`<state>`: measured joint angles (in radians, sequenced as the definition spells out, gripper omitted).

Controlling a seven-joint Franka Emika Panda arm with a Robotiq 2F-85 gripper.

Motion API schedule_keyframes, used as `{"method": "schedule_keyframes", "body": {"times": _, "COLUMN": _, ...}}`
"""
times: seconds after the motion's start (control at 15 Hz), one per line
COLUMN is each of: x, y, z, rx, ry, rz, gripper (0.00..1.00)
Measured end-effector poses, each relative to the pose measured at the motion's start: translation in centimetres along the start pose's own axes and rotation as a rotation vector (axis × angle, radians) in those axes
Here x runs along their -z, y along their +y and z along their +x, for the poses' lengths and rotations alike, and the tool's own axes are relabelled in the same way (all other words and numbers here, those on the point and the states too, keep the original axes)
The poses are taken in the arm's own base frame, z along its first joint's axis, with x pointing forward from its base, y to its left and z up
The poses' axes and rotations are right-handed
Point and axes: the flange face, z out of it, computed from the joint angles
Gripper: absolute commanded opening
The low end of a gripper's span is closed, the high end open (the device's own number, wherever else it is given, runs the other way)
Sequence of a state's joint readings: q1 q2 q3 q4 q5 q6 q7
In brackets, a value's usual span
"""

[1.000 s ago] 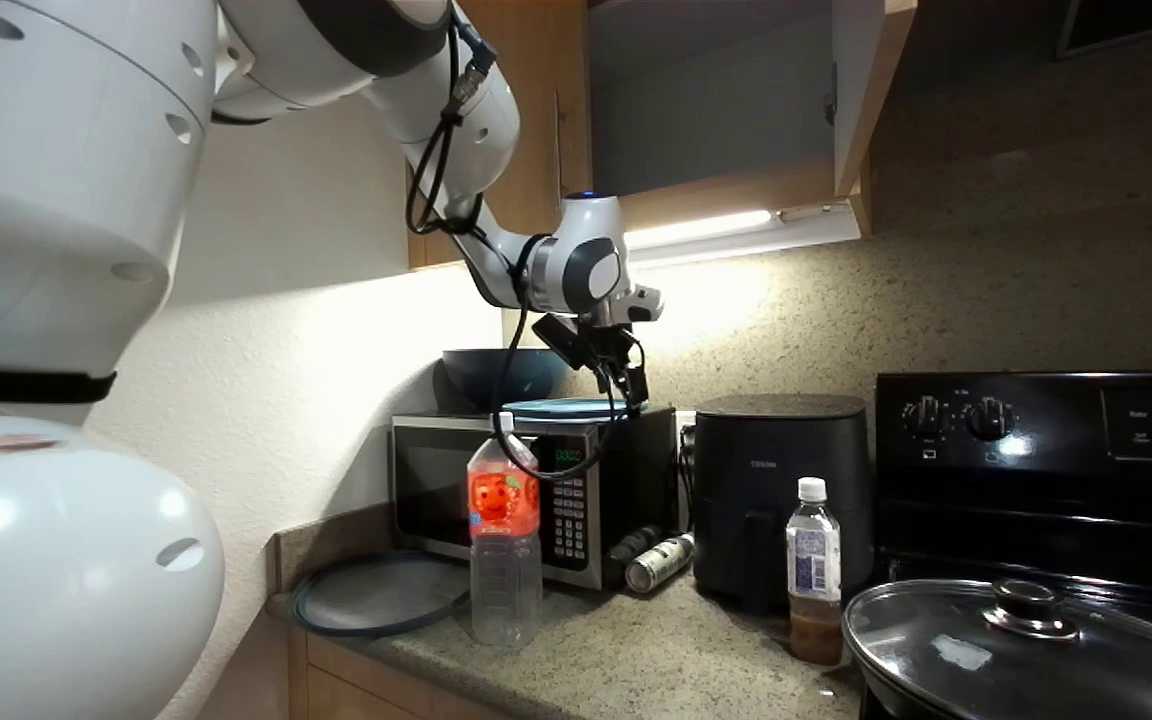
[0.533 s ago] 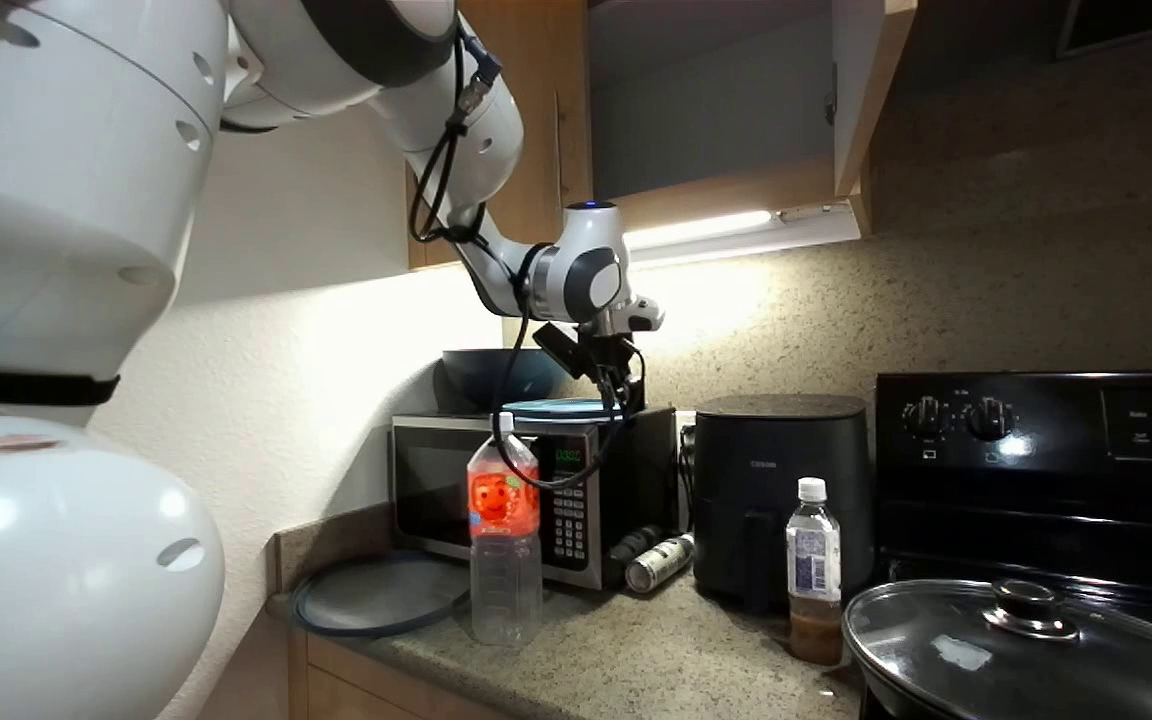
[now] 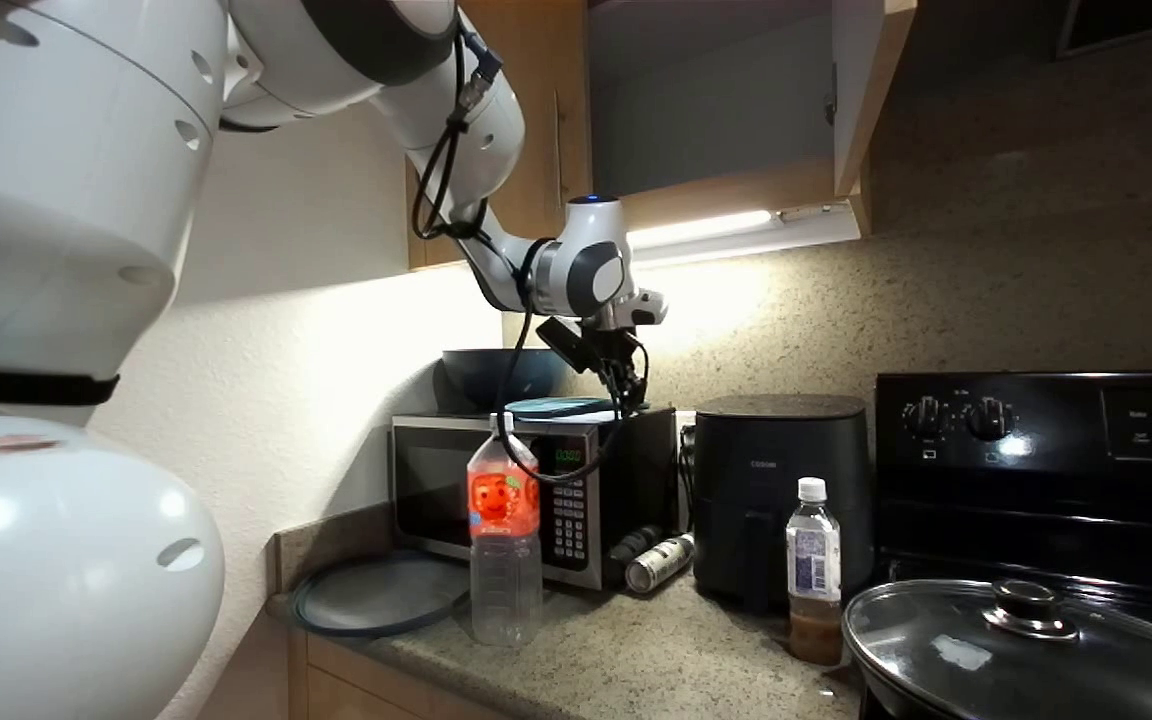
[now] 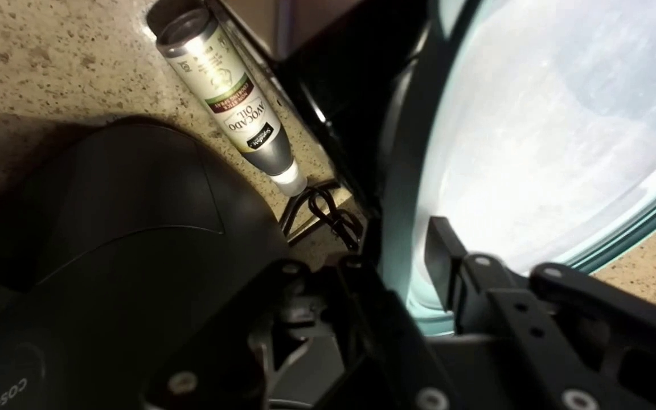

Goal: Remove the lid from the microwave and put it in the top shelf of the cabinet

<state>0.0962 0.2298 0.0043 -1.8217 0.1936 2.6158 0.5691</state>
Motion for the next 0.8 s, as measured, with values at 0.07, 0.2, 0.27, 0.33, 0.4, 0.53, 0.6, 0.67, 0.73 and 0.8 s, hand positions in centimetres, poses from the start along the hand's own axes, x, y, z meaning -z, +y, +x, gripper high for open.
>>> {"method": "schedule_keyframes", "body": {"times": 0.07, "x": 0.4, "y": -0.3, "z": 0.1, "rx": 0.003, "ry": 0.005, "rz": 0.007, "gripper": 0.04}}
{"method": "schedule_keyframes", "body": {"times": 0.2, "x": 1.8, "y": -1.0, "z": 0.2, "rx": 0.003, "ry": 0.018, "rz": 0.026, "gripper": 0.06}}
{"method": "schedule_keyframes", "body": {"times": 0.27, "x": 2.8, "y": -1.3, "z": 0.2, "rx": -0.002, "ry": 0.024, "rz": 0.041, "gripper": 0.07}}
{"method": "schedule_keyframes", "body": {"times": 0.33, "x": 4.1, "y": -1.6, "z": 0.2, "rx": -0.01, "ry": 0.032, "rz": 0.059, "gripper": 0.07}}
{"method": "schedule_keyframes", "body": {"times": 0.4, "x": 5.4, "y": -1.9, "z": 0.1, "rx": -0.02, "ry": 0.036, "rz": 0.081, "gripper": 0.07}}
{"method": "schedule_keyframes", "body": {"times": 0.53, "x": 8.4, "y": -2.1, "z": -0.3, "rx": -0.039, "ry": 0.042, "rz": 0.129, "gripper": 0.07}}
{"method": "schedule_keyframes", "body": {"times": 0.6, "x": 10.0, "y": -2.0, "z": -0.5, "rx": -0.046, "ry": 0.046, "rz": 0.153, "gripper": 0.07}}
{"method": "schedule_keyframes", "body": {"times": 0.67, "x": 11.6, "y": -1.8, "z": -0.8, "rx": -0.052, "ry": 0.049, "rz": 0.18, "gripper": 0.07}}
{"method": "schedule_keyframes", "body": {"times": 0.73, "x": 13.2, "y": -1.4, "z": -1.1, "rx": -0.059, "ry": 0.052, "rz": 0.208, "gripper": 0.07}}
{"method": "schedule_keyframes", "body": {"times": 0.8, "x": 14.9, "y": -0.9, "z": -1.3, "rx": -0.069, "ry": 0.057, "rz": 0.24, "gripper": 0.07}}
